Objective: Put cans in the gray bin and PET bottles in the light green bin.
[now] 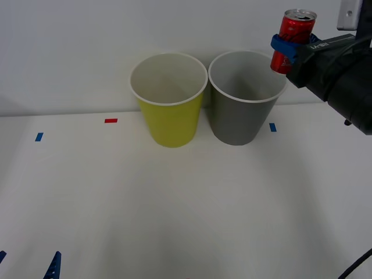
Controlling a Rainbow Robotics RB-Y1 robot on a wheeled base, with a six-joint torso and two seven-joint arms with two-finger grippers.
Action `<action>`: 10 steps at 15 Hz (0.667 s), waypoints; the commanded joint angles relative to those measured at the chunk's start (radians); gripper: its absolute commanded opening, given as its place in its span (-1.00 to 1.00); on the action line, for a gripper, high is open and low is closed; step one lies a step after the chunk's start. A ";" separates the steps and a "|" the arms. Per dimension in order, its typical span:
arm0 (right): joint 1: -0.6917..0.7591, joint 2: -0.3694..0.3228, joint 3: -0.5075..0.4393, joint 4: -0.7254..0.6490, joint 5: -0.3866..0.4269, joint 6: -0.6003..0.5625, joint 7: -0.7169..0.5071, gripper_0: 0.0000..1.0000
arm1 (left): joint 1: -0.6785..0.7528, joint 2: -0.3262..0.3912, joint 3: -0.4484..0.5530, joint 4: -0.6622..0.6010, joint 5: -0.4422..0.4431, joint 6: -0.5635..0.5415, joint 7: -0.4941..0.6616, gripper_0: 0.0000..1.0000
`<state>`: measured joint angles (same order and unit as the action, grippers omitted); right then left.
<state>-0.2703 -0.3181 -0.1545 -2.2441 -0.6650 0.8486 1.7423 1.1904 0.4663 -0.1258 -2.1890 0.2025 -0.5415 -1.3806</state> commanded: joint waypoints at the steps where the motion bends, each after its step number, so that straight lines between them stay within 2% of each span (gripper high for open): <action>1: -0.023 -0.047 0.041 0.090 0.008 -0.085 0.002 -1.00 | 0.000 0.000 0.000 0.000 0.000 0.000 0.000 1.00; 6: -0.092 -0.065 0.096 0.255 0.008 -0.226 0.005 -1.00 | 0.000 0.000 0.000 0.000 0.000 0.000 0.000 1.00; 10: -0.162 -0.082 0.128 0.347 0.008 -0.270 0.017 -1.00 | 0.000 0.000 0.000 0.000 0.000 0.000 0.000 1.00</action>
<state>-0.4174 -0.3949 -0.0373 -1.9192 -0.6560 0.5994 1.7568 1.1904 0.4663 -0.1258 -2.1890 0.2025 -0.5415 -1.3806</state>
